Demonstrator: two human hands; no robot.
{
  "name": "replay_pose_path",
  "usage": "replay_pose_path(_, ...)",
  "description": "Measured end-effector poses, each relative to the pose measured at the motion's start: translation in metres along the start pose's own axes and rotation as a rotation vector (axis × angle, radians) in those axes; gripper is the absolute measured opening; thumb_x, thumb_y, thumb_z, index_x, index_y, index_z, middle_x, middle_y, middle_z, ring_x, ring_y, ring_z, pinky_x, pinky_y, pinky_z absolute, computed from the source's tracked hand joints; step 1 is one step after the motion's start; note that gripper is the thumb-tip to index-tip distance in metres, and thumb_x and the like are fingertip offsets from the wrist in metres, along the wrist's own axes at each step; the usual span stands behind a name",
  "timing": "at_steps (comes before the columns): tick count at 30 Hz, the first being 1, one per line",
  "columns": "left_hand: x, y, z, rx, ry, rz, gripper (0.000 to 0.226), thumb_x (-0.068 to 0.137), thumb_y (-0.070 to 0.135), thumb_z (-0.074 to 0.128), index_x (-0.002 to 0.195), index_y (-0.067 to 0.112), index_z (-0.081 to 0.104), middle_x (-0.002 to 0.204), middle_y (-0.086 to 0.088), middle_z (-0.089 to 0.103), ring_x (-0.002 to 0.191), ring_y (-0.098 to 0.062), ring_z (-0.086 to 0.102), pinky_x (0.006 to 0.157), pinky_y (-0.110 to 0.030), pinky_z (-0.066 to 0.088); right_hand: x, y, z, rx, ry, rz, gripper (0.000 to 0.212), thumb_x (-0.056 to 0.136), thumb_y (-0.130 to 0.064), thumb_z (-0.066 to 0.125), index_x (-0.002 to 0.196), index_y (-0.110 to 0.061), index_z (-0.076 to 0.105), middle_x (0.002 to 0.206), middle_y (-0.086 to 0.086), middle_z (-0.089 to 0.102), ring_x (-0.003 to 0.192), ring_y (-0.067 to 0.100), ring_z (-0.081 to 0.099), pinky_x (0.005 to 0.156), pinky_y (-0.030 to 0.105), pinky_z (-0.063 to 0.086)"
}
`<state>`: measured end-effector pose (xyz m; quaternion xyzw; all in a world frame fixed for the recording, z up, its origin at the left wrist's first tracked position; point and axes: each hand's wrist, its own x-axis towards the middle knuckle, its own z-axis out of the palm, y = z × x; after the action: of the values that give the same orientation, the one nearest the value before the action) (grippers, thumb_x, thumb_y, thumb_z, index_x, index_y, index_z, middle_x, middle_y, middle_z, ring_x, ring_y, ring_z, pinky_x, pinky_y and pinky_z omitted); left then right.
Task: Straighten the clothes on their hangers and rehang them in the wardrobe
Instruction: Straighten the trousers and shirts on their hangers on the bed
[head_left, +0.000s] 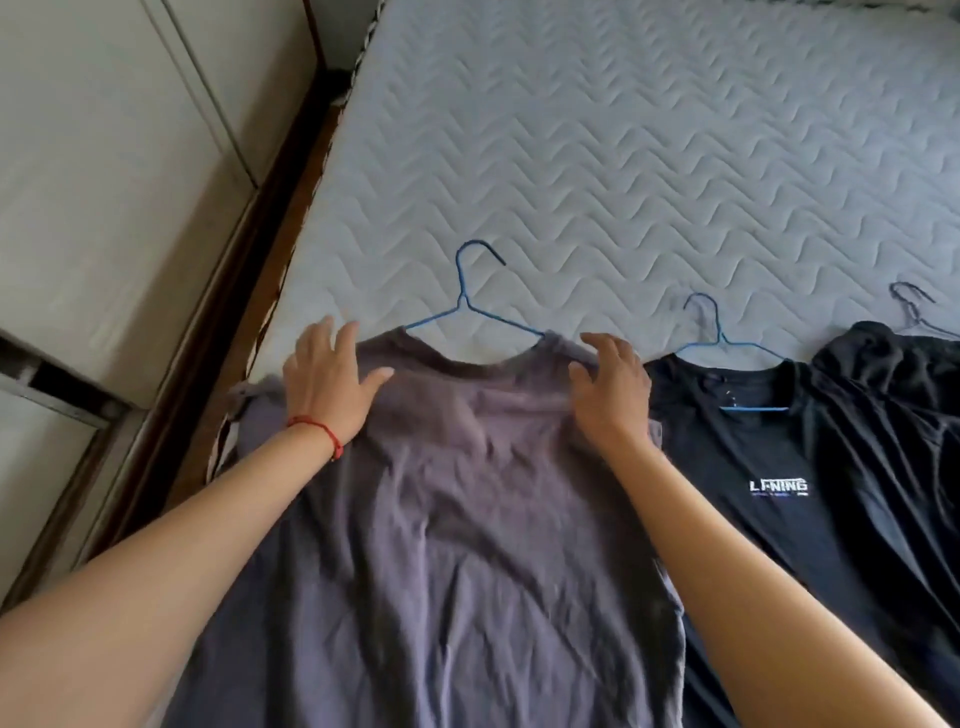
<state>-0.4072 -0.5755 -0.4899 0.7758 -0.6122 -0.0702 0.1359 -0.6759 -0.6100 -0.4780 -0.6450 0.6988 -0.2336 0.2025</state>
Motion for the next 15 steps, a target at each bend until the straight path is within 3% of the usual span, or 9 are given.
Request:
replay_pose_path(4, -0.065, 0.006, 0.052, 0.014, -0.150, 0.144, 0.054, 0.077, 0.042, 0.055, 0.116, 0.005, 0.057, 0.125, -0.025, 0.056, 0.112, -0.042, 0.057, 0.087, -0.052, 0.048, -0.025, 0.056, -0.008, 0.028, 0.101, 0.110, 0.027, 0.086, -0.011, 0.050, 0.108, -0.006, 0.063, 0.118, 0.013, 0.061, 0.112, 0.031, 0.054, 0.095, 0.037, 0.038)
replay_pose_path(7, -0.118, 0.022, 0.085, 0.002, -0.300, 0.119, 0.056, 0.081, 0.052, 0.036, 0.120, 0.015, 0.052, 0.128, -0.017, 0.058, 0.116, -0.034, 0.056, 0.084, -0.051, 0.051, -0.037, 0.097, -0.022, 0.114, 0.147, 0.376, 0.028, 0.090, -0.007, 0.046, 0.113, -0.006, 0.062, 0.120, 0.014, 0.060, 0.111, 0.031, 0.054, 0.093, 0.032, 0.038)
replay_pose_path(11, -0.158, 0.033, 0.119, 0.079, -0.398, 0.040, 0.067, 0.090, 0.057, 0.002, 0.129, 0.020, 0.044, 0.137, -0.010, 0.051, 0.128, -0.023, 0.033, 0.096, -0.052, 0.041, -0.038, 0.134, -0.021, 0.182, 0.036, 0.597, 0.028, 0.091, -0.008, 0.047, 0.116, -0.006, 0.060, 0.114, 0.015, 0.065, 0.109, 0.030, 0.058, 0.084, 0.027, 0.038)
replay_pose_path(15, -0.165, 0.034, 0.130, 0.133, -0.371, 0.018, 0.068, 0.091, 0.055, 0.003, 0.136, 0.019, 0.040, 0.145, -0.008, 0.042, 0.133, -0.023, 0.030, 0.105, -0.049, 0.022, -0.027, 0.144, -0.008, 0.247, -0.008, 0.684, 0.032, 0.086, -0.013, 0.059, 0.117, -0.006, 0.061, 0.108, 0.012, 0.068, 0.106, 0.026, 0.060, 0.091, 0.030, 0.041)
